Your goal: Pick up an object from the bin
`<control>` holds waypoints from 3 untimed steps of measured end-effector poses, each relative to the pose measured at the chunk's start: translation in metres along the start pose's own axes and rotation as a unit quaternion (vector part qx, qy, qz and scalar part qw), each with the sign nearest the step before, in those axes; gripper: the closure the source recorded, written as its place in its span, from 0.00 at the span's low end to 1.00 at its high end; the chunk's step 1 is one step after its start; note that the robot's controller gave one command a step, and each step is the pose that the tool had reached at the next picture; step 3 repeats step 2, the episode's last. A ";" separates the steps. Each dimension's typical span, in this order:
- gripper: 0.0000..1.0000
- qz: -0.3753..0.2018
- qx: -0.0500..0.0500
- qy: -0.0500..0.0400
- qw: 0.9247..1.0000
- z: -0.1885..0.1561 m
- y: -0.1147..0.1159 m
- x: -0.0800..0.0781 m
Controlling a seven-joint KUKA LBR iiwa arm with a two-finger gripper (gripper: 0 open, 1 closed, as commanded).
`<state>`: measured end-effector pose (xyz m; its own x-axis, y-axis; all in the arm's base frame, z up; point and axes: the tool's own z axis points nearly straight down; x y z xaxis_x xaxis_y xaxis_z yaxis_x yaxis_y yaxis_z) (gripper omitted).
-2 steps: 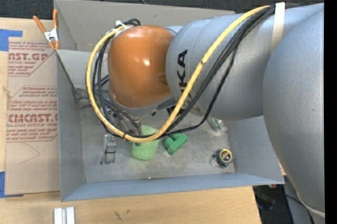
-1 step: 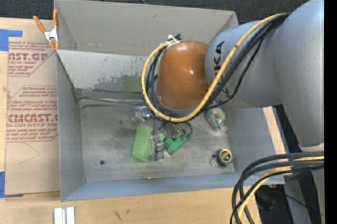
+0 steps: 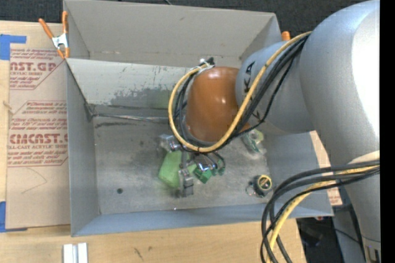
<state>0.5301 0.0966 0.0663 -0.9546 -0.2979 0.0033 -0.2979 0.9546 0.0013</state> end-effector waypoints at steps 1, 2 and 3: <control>1.00 -0.001 0.000 -0.003 1.000 -0.003 0.001 -0.002; 1.00 0.009 0.001 -0.006 1.000 -0.156 0.005 0.007; 1.00 0.009 0.001 -0.006 1.000 -0.156 0.005 0.007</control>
Offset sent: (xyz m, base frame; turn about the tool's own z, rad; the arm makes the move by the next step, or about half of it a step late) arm 0.0000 0.0000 0.0000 0.0000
